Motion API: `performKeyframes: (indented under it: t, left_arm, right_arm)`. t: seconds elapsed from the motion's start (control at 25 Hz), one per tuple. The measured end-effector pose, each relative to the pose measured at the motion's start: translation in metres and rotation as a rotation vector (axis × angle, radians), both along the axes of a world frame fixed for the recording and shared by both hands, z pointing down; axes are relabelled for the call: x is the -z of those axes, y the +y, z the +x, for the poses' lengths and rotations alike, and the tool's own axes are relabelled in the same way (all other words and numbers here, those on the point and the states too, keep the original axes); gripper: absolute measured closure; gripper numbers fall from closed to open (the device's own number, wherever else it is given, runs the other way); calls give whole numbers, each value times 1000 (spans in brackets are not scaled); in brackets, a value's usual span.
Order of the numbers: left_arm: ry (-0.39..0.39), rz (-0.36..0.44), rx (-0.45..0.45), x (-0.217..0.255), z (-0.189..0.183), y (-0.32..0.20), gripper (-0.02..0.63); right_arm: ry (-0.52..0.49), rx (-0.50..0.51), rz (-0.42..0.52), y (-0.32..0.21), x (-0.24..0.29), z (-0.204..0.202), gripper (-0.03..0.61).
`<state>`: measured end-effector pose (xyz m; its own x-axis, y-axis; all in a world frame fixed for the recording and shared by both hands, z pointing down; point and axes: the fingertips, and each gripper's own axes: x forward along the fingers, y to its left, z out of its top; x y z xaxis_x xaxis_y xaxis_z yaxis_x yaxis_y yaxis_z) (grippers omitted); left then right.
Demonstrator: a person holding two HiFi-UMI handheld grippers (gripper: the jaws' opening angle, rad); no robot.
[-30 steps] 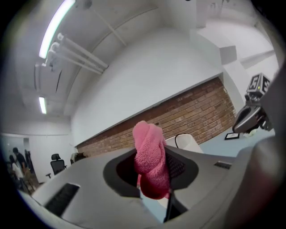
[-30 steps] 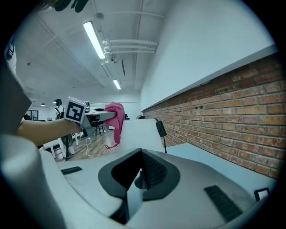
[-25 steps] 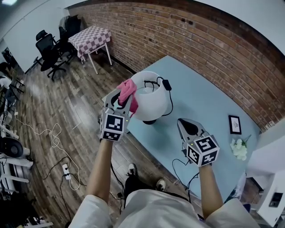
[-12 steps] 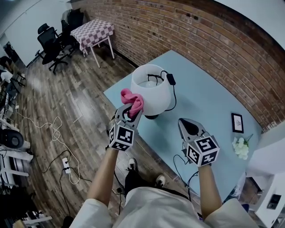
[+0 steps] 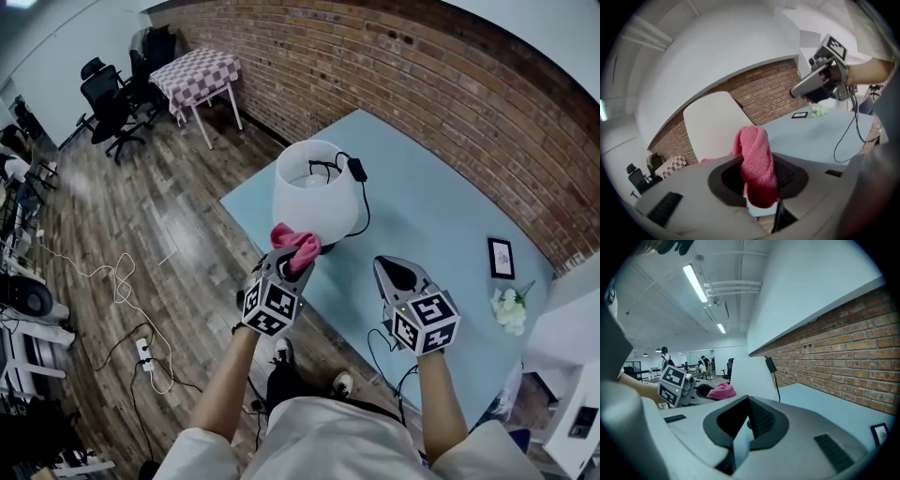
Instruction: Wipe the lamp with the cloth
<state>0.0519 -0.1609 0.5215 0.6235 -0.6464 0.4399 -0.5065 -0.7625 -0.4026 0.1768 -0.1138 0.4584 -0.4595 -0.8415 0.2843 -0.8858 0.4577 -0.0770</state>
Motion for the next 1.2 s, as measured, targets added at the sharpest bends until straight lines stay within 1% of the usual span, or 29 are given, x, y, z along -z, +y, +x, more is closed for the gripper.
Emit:
performKeyframes:
  t: [0.08,0.12,0.2,0.24,0.28,0.36,0.4,0.48,0.6,0.76,0.84,1.0,1.2]
  left_arm:
    - [73,5,15,24,0,2,471]
    - [107,28,28,42,-2,1,471]
    - [153,101,48,84,-6,-3,471]
    - [163,141,55,105,-9,-6,471]
    - [161,178,62,124,-11,-9,469]
    - [127,248,78,152,-14,-18,469]
    - [107,274,84,162,-14,-23,469]
    - [81,296,84,172,-8,-34,469]
    - [43,274,57,165,6,-44,469]
    - [-63,230,-12,133,28,-39,469]
    - [-92,195,-37,117,37,-35,469]
    - [-113,108,-56,83,49,-26,469]
    - [-97,-17,-36,43,58,-21,469]
  right_arm:
    - [-4,-9,2,2,1,5,558]
    - [-6,-13,4,3,2,8,558]
    - [-11,-24,10,4,4,13,558]
    - [-15,-29,13,5,6,16,558]
    - [-19,-35,16,5,8,18,558]
    - [-27,-45,18,7,9,23,558]
    - [-30,-49,18,7,10,26,558]
    - [-34,-55,17,8,10,30,558]
    - [-40,-60,17,11,9,33,558]
    - [-41,-61,14,12,7,34,558]
    - [-40,-63,10,10,5,36,558]
    - [-41,-72,0,11,0,42,559]
    - [-47,-84,-10,10,-4,49,558]
